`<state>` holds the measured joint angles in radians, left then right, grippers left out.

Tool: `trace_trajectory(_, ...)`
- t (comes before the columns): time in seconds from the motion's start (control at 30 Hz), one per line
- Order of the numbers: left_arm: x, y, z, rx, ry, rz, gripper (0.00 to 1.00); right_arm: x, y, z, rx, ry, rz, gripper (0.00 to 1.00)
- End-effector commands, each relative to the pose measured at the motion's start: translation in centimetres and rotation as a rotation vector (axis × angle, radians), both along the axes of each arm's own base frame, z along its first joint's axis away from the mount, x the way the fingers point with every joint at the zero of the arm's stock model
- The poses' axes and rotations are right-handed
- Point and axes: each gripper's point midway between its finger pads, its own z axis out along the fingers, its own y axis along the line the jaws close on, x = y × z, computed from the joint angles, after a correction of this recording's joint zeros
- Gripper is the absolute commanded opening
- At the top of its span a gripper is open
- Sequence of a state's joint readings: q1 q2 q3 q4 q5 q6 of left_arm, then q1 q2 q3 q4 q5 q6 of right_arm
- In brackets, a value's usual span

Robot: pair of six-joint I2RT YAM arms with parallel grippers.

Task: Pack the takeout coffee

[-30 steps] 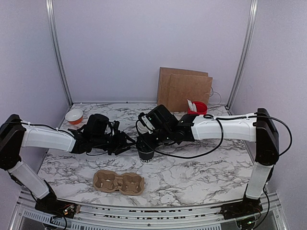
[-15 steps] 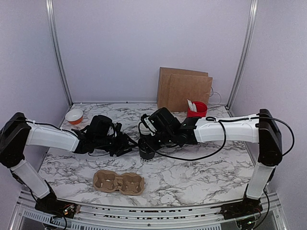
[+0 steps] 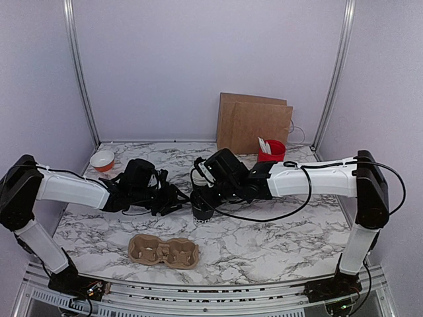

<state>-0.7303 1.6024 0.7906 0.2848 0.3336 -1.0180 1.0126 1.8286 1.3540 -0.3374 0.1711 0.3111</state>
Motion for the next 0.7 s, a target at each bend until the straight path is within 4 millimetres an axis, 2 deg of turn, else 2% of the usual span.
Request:
trace_trajectory(0.0, 0.4, -1.2, 2.0, -0.056, -0.040, -0.023, 0.44, -1.1, 0.1, -1.2, -0.027, 0.036, 0.014, 0.74)
trace_trajectory(0.67, 0.2, -0.2, 2.7, -0.074, -0.055, 0.019, 0.43, -1.3, 0.1, -1.9, -0.036, 0.047, 0.011, 0.73)
